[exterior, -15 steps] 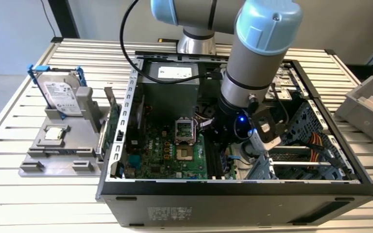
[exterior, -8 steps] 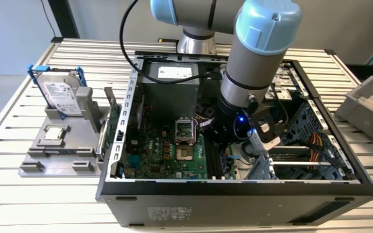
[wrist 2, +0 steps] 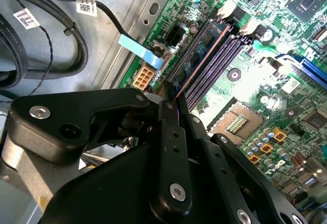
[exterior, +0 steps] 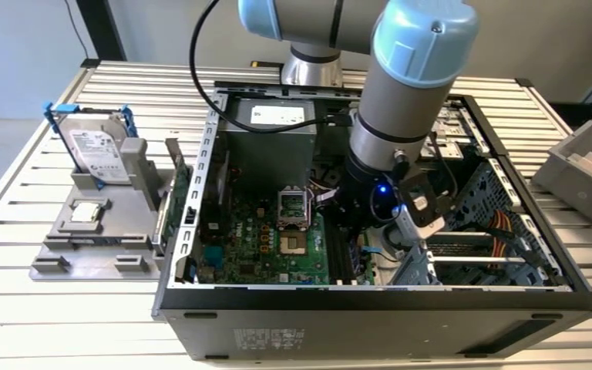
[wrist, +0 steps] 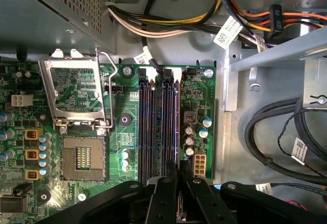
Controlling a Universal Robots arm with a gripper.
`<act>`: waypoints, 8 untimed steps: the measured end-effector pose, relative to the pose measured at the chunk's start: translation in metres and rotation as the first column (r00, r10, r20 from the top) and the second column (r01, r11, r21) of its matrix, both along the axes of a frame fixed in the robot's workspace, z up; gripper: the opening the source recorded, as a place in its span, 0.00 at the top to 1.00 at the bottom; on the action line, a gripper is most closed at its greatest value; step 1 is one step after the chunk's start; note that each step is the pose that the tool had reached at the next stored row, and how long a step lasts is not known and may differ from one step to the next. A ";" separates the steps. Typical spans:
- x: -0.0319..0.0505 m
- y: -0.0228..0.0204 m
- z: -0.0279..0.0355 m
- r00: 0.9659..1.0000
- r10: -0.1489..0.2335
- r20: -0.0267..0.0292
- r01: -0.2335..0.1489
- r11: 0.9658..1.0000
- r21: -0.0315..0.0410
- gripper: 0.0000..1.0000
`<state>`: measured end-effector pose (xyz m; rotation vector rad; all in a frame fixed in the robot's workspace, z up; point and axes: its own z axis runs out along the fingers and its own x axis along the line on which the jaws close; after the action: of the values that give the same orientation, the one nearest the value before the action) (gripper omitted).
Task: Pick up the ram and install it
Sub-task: 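Insert the ram into the slot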
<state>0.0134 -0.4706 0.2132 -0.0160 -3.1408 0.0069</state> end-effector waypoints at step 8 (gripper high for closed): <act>-0.0017 0.0001 -0.0027 1.000 -0.011 0.000 0.011 1.000 0.000 1.00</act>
<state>0.0117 -0.4706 0.2105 -0.0340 -3.1410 0.0067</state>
